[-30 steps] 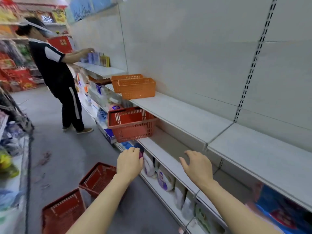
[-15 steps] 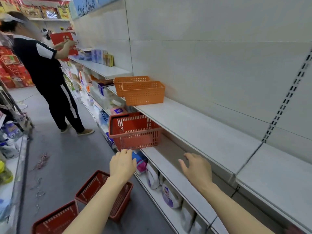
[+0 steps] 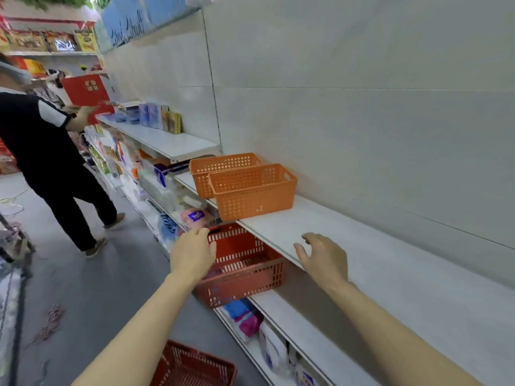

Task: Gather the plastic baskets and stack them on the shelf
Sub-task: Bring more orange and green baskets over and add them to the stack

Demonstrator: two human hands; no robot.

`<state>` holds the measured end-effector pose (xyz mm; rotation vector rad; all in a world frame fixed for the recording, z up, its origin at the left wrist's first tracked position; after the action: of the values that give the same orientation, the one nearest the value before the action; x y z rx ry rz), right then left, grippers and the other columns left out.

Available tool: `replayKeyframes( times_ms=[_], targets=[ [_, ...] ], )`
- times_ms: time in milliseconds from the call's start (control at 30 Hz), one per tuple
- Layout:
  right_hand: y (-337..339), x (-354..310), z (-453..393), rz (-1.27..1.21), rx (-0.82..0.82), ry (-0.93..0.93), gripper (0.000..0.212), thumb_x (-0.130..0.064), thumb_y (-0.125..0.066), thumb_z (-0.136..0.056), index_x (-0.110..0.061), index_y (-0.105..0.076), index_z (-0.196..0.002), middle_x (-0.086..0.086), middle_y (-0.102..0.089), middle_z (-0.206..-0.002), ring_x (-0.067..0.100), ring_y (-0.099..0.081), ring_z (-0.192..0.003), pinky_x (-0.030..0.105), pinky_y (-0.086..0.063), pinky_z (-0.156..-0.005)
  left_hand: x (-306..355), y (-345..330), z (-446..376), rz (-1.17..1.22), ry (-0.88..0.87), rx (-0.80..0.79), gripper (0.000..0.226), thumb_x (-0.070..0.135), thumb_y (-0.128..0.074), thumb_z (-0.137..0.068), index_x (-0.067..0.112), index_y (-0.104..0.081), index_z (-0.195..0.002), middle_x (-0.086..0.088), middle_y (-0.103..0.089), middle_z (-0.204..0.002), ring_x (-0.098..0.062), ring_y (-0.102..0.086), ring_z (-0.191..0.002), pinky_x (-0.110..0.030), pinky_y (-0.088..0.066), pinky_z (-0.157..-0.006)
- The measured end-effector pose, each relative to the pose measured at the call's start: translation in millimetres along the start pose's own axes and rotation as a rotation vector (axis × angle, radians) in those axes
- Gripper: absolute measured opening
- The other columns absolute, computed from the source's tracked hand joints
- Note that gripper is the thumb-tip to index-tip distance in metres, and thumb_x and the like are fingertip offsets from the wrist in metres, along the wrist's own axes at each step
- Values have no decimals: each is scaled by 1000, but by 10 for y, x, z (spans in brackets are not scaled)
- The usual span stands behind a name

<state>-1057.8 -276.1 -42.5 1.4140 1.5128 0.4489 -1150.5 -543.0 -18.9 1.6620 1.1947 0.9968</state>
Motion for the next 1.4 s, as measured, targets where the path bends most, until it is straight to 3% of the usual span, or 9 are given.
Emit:
replayKeyframes(
  times_ms=[267, 467, 667, 800, 900, 967, 1033, 1267, 1400],
  targets=[
    [-291, 125, -1746, -395, -37, -402, 46, -26, -59, -91, -3, -52, -131, 18, -63, -125, 35, -56, -116, 37, -44, -92, -423, -170, -1176, 186, 188, 33, 39, 30, -49, -100, 13, -59, -134, -10, -62, -128, -31, -60, -114, -42, -50, -85],
    [-702, 339, -2636, -666, -227, -593, 71, -35, -65, -87, -20, -34, -149, 8, -36, -154, 34, -42, -134, 51, -47, -97, -691, -336, -1915, 253, 261, 44, 38, 27, -47, -101, 11, -60, -132, -13, -64, -128, -33, -62, -113, -42, -50, -85],
    [-1086, 284, -2762, -829, -411, -676, 47, -29, -58, -95, -22, -49, -140, 12, -63, -112, 34, -61, -76, 52, -57, -67, -850, -515, -2525, 329, 304, 19, 35, 27, -43, -103, 8, -64, -124, -17, -67, -122, -36, -62, -113, -43, -50, -92],
    [-1136, 261, -2766, -797, -275, -635, 32, -20, -46, -99, -33, -62, -124, 3, -68, -84, 28, -65, -66, 48, -59, -50, -1040, -851, -3179, 620, 445, -46, 53, 44, -41, -101, 11, -53, -141, -17, -62, -135, -38, -62, -116, -51, -52, -97],
    [-1043, 372, -2563, -804, -147, -677, 41, -16, -44, -99, -33, -57, -134, 9, -69, -110, 30, -64, -69, 49, -59, -51, -1166, -1296, -3679, 984, 622, -200, 79, 59, -52, -91, 16, -33, -154, -14, -51, -149, -38, -57, -125, -58, -53, -97],
    [-884, 425, -2316, -802, -42, -711, 46, -14, -41, -99, -36, -50, -138, 6, -63, -124, 31, -65, -76, 43, -58, -50, -1174, -1559, -3908, 1126, 650, -281, 48, 40, -54, -97, 14, -47, -136, -13, -62, -132, -32, -64, -108, -57, -55, -94],
    [-680, 434, -2033, -812, 67, -716, 44, -16, -42, -100, -38, -51, -137, 3, -62, -125, 29, -65, -79, 41, -58, -53, -1078, -1606, -3925, 1107, 636, -226, 18, 20, -44, -101, 20, -54, -116, -14, -67, -123, -33, -66, -100, -55, -55, -93],
    [13, 564, -955, -794, 463, -773, 52, -11, -35, -101, -43, -47, -140, -1, -58, -133, 22, -66, -92, 38, -60, -58, -501, -1035, -3290, 924, 361, -9, 56, 1, -42, -97, 28, -44, -146, -14, -62, -134, -41, -58, -119, -46, -45, -101],
    [566, 613, -225, -679, 681, -792, 49, -15, -36, -103, -45, -45, -141, -8, -60, -124, 10, -64, -92, 41, -61, -69, -13, -685, -2821, 984, 229, -4, 61, 17, -38, -101, 49, -30, -152, -13, -61, -139, -42, -57, -123, -49, -46, -105]
  ],
)
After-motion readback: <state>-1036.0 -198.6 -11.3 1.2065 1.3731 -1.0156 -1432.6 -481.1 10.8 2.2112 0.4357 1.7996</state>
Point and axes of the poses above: each hand's wrist, its own z-axis away from the middle knuckle, its own y-axis out of the back of the hand, x = y × z, the point moved 3 cm from there along -z, towards the middle knuckle
